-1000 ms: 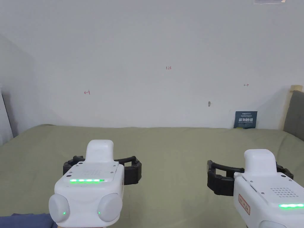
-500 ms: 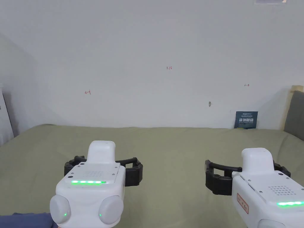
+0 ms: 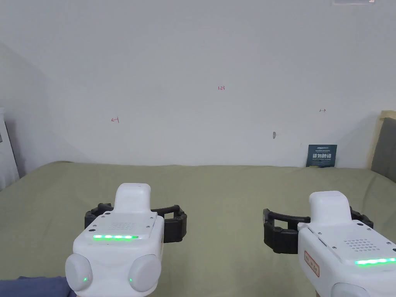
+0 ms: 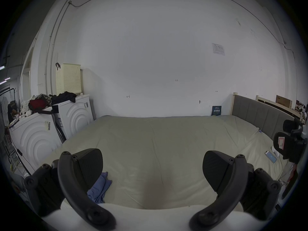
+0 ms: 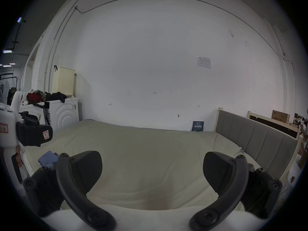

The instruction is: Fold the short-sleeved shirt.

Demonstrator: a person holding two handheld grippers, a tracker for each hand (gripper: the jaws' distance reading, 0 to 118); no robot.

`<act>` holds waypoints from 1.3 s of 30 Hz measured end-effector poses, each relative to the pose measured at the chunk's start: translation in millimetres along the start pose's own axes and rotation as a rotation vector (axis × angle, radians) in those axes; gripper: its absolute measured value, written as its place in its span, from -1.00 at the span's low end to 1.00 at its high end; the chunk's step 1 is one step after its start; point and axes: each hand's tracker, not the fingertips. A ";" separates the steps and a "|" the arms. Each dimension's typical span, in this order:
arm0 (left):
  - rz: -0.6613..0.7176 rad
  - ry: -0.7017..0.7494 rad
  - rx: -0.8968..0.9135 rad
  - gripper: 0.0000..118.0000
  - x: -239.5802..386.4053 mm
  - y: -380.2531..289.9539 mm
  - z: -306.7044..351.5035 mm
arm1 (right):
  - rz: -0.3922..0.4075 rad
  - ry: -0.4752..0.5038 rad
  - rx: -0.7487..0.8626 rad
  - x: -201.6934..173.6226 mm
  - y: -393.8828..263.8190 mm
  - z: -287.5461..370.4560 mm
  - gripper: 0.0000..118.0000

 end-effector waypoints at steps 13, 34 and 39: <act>-0.002 0.002 0.006 1.00 -1.2 1.0 2.6 | -0.014 -0.029 -0.029 -9.6 8.4 -1.7 1.00; -0.003 0.006 0.011 1.00 -4.3 1.7 8.1 | 0.031 -0.069 -0.048 -18.1 15.8 -0.2 1.00; -0.006 0.004 0.010 1.00 -4.9 0.3 8.5 | -0.013 -0.004 -0.044 -15.4 15.8 2.1 1.00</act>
